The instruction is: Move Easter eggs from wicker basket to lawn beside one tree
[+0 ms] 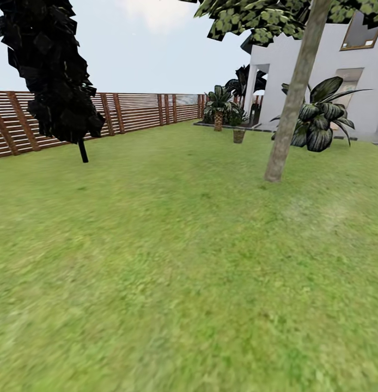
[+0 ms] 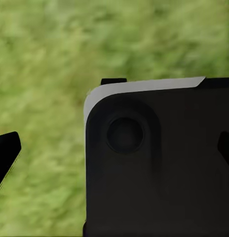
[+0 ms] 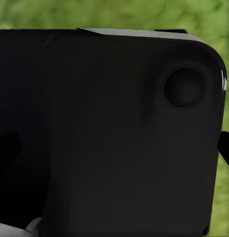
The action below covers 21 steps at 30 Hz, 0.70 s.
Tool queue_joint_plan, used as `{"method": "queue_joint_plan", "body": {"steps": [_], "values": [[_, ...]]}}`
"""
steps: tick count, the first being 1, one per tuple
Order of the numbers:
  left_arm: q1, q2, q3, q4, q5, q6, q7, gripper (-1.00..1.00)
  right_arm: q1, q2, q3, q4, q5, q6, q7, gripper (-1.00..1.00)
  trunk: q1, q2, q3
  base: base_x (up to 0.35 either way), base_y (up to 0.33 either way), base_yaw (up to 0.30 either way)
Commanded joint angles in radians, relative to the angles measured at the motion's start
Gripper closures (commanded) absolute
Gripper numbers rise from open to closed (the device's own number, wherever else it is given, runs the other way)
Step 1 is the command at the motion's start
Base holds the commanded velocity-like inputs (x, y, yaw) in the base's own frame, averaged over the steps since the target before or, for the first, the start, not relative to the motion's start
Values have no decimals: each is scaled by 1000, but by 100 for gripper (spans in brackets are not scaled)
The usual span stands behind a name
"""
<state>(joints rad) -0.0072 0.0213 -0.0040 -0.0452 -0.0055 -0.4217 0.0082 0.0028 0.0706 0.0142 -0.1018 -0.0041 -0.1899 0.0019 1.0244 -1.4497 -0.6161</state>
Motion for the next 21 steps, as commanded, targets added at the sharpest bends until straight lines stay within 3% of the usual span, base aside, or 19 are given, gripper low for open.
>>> {"method": "queue_joint_plan", "body": {"steps": [1, 21], "values": [[0, 0, -1, 1, -1, -3, 1, -100, 0, 0, 1, -1, 0, -2, 0, -100, 1, 0, -1, 329, 0, 0], [0, 0, -1, 1, -1, -3, 1, -100, 0, -1, 2, -3, 0, -1, 0, -100, 1, 0, -1, 331, 0, 0]]}}
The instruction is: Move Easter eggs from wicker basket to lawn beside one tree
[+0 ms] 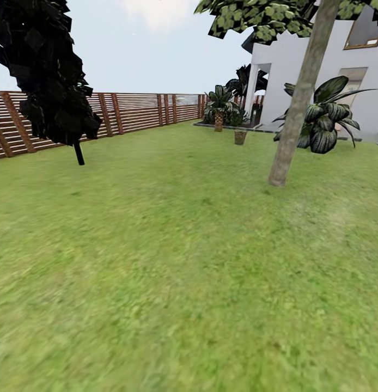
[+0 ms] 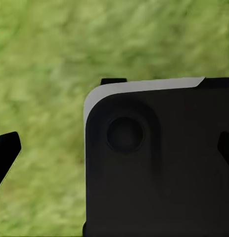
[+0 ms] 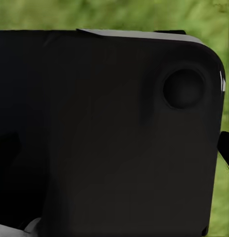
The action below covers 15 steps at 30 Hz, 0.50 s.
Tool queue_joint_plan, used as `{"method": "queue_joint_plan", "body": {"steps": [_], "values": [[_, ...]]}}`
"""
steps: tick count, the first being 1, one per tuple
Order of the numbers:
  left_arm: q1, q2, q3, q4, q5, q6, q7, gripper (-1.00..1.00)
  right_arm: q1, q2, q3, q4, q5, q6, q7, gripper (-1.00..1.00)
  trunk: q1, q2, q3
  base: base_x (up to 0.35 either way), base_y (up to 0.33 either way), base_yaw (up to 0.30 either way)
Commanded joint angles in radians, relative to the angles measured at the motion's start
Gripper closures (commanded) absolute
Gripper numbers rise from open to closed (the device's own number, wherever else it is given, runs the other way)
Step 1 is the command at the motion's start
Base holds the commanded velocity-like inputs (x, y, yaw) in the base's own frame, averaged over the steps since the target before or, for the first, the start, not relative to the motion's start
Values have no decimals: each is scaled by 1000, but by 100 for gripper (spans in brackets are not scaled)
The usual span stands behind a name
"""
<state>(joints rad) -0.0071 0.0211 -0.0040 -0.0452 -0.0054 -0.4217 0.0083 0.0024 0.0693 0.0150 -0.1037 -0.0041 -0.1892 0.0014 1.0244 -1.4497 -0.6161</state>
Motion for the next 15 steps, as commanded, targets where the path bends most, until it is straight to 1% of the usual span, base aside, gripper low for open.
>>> {"method": "queue_joint_plan", "body": {"steps": [1, 10, 13, 15], "values": [[0, 0, -1, 1, -1, -3, 1, -100, 0, 0, 1, -1, -1, -2, 0, -100, 1, 0, -1, 332, 0, 0], [-1, 0, -1, 1, 0, -3, 1, -100, 1, -2, -2, 0, 0, -1, 1, -100, 1, 0, -1, 332, 0, 0], [-1, 0, -1, 1, 0, -3, 1, -100, 1, -10, -1, 2, 2, 1, 1, -100, 1, 0, -1, 332, 0, 0], [0, 0, -1, 0, 1, -4, 1, -100, 2, -26, -1, 3, 5, 2, -2, -100, 1, 0, -1, 332, 0, 0]]}}
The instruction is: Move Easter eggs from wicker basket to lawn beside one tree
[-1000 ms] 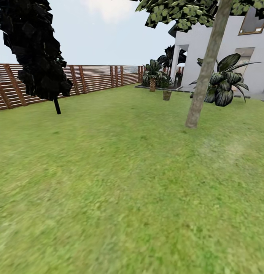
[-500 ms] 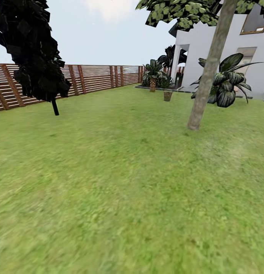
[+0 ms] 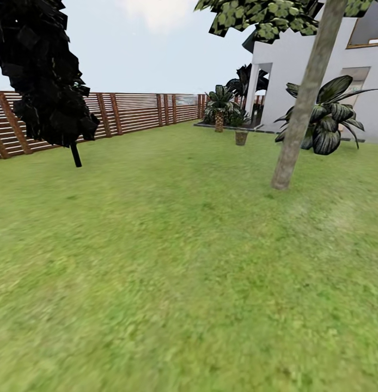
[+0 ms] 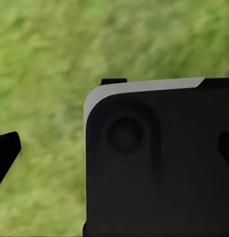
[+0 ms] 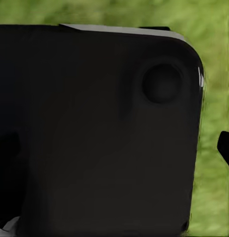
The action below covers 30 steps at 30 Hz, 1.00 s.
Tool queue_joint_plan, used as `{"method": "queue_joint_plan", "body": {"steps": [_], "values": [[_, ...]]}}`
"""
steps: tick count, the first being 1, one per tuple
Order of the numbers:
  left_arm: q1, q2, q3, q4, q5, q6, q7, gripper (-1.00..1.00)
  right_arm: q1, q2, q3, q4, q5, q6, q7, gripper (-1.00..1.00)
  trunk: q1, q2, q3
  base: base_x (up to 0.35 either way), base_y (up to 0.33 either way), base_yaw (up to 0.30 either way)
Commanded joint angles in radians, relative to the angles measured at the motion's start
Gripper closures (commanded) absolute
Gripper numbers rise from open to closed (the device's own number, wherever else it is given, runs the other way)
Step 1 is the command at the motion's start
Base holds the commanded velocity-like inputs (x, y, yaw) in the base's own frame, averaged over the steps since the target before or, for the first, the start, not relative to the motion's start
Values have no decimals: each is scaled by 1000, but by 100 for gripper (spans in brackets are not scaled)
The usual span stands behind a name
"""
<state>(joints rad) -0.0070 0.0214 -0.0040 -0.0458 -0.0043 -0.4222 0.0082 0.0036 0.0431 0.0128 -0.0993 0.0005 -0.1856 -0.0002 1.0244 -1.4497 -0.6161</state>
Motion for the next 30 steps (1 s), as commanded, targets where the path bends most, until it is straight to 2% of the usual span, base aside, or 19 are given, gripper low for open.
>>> {"method": "queue_joint_plan", "body": {"steps": [1, 4, 9, 30], "values": [[-1, 0, -1, 1, 0, -3, 1, -100, 1, -7, 2, -1, 0, -1, -1, -100, 1, 0, -1, 332, 0, 0], [-1, 0, -1, 0, 0, -6, 0, -100, 1, -26, 1, -1, 3, 0, -2, -100, 1, 0, -1, 332, 0, 0], [0, 0, 1, 0, 0, -8, 1, -100, 1, -32, 1, 0, 1, 0, -3, -100, 1, 0, -1, 332, 0, 0], [-1, 0, 2, 0, 0, -9, 1, -100, 1, -34, 3, 0, 1, 0, -3, -100, 1, 0, -1, 332, 0, 0]]}}
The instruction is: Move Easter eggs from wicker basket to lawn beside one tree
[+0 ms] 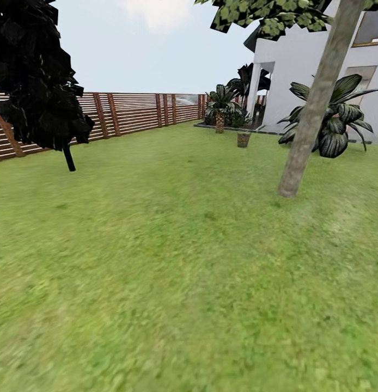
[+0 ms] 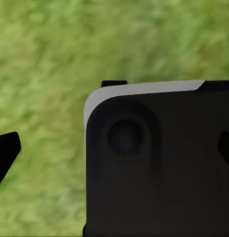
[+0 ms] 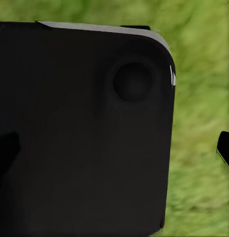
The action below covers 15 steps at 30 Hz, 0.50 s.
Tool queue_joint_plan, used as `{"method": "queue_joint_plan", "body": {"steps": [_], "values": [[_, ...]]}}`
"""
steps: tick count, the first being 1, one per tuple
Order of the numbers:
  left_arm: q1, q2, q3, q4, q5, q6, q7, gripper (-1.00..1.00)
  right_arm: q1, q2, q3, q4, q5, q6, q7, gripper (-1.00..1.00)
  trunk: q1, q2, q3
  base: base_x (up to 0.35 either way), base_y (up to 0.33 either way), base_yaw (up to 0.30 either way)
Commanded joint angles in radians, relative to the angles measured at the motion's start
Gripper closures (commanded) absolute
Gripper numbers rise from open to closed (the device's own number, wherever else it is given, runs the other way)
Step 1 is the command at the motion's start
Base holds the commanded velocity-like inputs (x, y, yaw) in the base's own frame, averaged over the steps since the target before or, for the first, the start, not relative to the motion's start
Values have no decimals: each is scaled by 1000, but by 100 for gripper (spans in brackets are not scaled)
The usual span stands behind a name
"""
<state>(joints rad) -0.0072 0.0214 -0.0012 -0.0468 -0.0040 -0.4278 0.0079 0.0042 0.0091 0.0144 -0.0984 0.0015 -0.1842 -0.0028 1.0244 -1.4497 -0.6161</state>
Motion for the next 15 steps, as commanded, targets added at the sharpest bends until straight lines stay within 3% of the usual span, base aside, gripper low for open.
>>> {"method": "queue_joint_plan", "body": {"steps": [1, 15], "values": [[0, 0, 0, 1, -1, -3, 1, -100, 0, 0, 1, -1, 0, -1, 0, -100, 1, 0, -1, 332, 0, 0], [0, 0, 0, 1, -1, -4, 1, -100, 0, 0, 1, -1, 0, -1, 0, -100, 1, 0, -1, 332, 0, 0]]}}
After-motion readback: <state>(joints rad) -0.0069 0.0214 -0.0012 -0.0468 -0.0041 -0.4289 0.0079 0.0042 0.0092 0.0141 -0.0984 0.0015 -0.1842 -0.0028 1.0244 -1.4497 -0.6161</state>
